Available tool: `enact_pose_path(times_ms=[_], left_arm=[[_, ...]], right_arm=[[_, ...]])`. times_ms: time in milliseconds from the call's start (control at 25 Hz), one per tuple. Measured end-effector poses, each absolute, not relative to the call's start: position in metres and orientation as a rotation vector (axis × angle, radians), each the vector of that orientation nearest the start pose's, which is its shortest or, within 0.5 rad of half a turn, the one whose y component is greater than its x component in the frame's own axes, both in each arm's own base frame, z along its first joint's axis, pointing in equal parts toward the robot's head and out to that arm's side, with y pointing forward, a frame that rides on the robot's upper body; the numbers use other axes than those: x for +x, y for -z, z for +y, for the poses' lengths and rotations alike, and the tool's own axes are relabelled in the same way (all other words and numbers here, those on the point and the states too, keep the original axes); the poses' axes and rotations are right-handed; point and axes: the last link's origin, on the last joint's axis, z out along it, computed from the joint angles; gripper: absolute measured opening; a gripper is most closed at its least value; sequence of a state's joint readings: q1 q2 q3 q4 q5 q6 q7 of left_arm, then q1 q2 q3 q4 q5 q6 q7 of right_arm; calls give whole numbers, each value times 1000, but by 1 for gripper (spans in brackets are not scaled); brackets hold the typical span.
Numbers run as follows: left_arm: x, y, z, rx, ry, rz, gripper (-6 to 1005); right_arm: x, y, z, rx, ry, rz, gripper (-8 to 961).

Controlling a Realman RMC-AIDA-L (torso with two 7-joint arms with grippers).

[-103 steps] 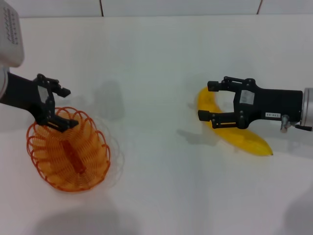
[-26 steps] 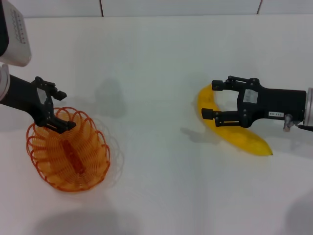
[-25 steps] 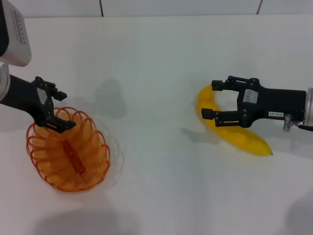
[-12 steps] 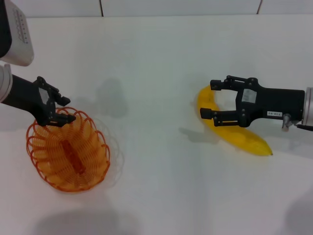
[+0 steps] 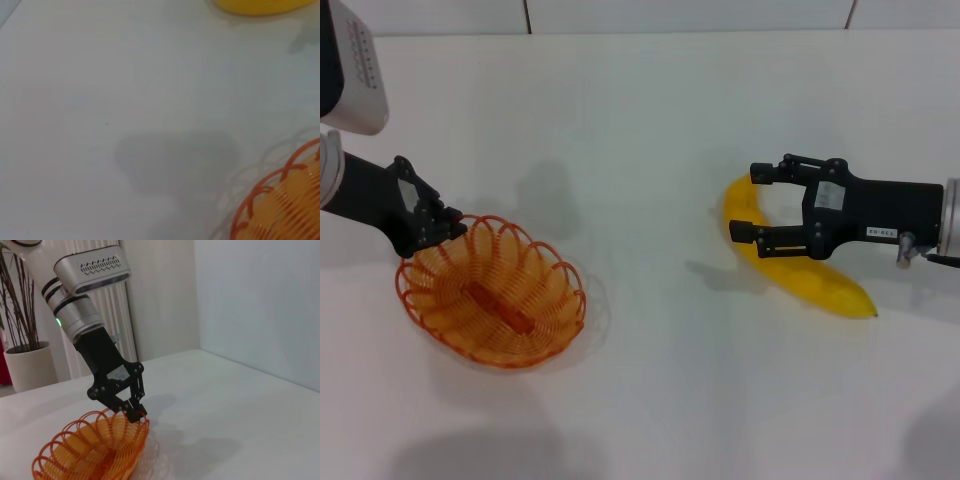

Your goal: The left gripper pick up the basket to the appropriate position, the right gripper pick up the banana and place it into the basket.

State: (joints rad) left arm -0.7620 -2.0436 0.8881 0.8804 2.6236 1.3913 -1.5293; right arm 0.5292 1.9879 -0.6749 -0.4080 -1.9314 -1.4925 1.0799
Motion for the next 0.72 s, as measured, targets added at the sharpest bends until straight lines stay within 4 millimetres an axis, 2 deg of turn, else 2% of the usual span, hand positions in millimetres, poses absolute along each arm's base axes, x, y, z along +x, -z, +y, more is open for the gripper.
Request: enact_pose_path(times_ms=[160,720], left_arm=[[-241,-22,401,-2814,-411,-161,111],[-241,-22,401,-2814,-411,-164,65]], right_arm=[[294,1,323,-2671,-678,473,889],[295,0,323,-2669,-675,476,889]])
